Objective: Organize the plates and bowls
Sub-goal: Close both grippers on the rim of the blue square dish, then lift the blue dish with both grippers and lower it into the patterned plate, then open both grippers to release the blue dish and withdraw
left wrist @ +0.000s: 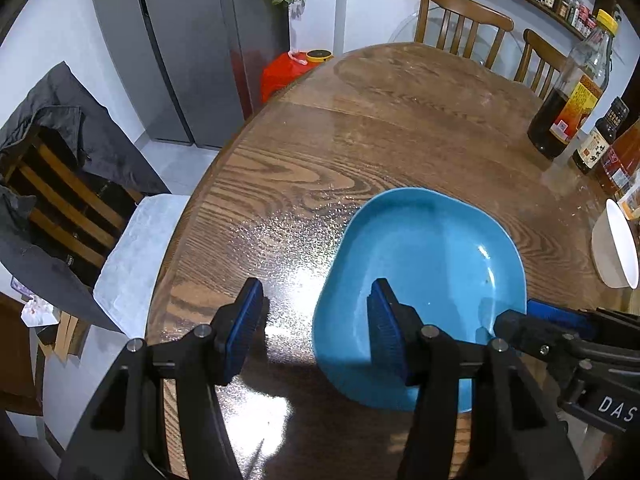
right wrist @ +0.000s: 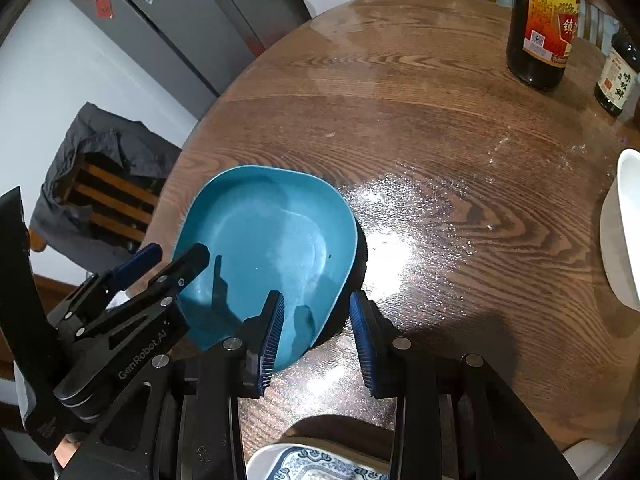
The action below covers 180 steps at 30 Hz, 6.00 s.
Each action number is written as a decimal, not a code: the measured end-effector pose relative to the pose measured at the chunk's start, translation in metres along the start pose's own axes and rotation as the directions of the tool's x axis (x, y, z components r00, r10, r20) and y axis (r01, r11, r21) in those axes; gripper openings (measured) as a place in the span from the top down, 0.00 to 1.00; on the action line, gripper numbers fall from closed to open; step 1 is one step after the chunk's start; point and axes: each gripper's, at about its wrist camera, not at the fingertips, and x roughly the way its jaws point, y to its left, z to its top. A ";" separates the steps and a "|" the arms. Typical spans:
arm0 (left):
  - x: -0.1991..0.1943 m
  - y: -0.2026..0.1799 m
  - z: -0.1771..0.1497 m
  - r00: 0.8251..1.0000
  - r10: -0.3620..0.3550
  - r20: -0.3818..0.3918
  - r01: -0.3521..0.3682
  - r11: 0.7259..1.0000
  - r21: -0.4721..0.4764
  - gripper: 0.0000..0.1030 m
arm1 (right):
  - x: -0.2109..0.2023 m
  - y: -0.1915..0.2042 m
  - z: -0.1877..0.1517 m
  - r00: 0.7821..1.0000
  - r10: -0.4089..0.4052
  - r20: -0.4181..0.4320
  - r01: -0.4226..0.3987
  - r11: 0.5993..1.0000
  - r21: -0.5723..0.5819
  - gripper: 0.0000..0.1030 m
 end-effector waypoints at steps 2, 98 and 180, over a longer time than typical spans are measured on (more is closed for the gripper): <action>0.002 0.000 -0.001 1.000 0.003 -0.005 -0.003 1.000 0.000 0.47 | 0.003 0.000 0.000 1.000 0.004 -0.005 -0.004 1.000 0.005 0.66; -0.090 -0.091 -0.150 0.999 0.009 -0.046 -0.004 0.996 0.094 0.85 | -0.090 -0.048 -0.166 1.000 0.011 0.012 -0.010 0.996 -0.086 0.86; -0.092 -0.091 -0.150 0.999 0.008 -0.047 -0.002 0.993 0.117 0.80 | -0.090 -0.042 -0.164 1.000 -0.031 0.000 0.031 0.993 -0.113 0.82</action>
